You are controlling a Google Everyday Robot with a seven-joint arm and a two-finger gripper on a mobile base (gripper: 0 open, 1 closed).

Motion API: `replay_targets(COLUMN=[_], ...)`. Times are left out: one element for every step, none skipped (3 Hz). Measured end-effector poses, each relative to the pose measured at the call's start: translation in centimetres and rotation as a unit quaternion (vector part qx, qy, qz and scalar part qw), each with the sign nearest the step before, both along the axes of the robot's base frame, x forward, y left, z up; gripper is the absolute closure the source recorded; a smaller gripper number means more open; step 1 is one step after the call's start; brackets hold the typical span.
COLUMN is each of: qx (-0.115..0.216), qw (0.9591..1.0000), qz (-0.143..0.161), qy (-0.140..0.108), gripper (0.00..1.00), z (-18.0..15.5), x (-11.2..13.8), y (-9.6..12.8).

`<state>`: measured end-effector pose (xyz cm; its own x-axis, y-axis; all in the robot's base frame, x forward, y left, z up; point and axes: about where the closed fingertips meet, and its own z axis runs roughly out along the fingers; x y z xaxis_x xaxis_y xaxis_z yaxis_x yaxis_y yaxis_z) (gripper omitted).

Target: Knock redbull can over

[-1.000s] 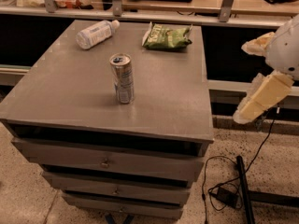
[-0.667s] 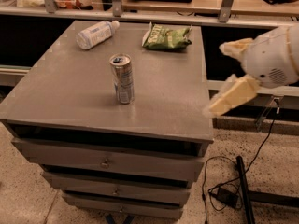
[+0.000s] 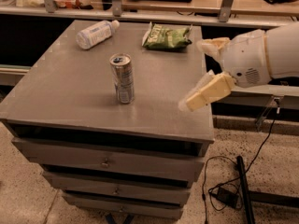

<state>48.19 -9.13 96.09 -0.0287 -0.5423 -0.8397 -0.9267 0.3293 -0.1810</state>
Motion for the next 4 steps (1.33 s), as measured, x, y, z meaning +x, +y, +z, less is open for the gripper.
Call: replay_targets(qx=[0.001,0.038,0.072,0.113], qw=[0.9999,0.9982,0.9957,0.9928], qz=[-0.016,-0.042,-0.046,-0.014], qy=[-0.006,-0.02,-0.035,-0.039], gripper=[0.0,0.0,0.0,0.0], z=[-0.7,-3.4,-5.1,-6.6], x=[-0.4,1.0,3.4,6.2], y=[0.1,1.3,3.0,6.6])
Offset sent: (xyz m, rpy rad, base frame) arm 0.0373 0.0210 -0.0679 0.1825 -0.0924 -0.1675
